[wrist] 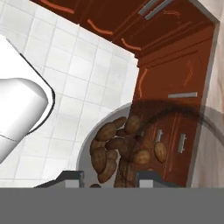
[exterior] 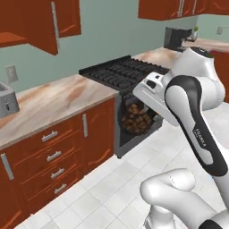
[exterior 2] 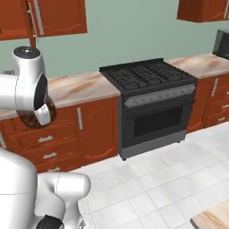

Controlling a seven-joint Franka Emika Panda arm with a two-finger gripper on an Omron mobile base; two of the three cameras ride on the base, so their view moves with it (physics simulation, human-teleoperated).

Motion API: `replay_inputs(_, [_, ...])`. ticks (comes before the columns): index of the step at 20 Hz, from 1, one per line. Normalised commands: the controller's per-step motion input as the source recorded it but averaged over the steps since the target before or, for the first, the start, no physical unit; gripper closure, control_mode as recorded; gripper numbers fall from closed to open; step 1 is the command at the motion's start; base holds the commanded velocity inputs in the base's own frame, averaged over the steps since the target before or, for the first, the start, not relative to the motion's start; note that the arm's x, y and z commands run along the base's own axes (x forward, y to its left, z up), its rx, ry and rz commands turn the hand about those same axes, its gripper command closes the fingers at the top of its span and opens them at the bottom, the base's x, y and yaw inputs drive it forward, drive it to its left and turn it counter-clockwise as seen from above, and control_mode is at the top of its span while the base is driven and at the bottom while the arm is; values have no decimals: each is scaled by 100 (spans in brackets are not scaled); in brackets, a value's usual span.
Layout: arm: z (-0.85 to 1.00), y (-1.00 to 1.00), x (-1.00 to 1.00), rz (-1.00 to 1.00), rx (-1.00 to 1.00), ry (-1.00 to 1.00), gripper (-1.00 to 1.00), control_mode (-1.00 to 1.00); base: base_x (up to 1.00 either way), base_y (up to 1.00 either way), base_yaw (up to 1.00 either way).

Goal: Pick the jar and jar from the dining table and place them in the open cabinet. Close the cabinet after placing the objects.

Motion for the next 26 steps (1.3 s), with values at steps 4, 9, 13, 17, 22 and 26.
replay_inputs(4, [0, 0, 0, 0, 0, 0, 100, 100, 7, 100, 37])
replay_inputs(9, [0, 0, 0, 0, 0, 0, 100, 100, 34, 96, 27])
replay_inputs(13, [0, 0, 0, 0, 0, 0, 100, 100, 76, 31, 21])
replay_inputs(17, [0, 0, 0, 0, 0, 0, 100, 100, 55, -7, 27])
replay_inputs(22, [0, 0, 0, 0, 0, 0, 100, 100, 38, -23, 32])
replay_inputs(26, [0, 0, 0, 0, 0, 0, 100, 100, 36, -35, 23])
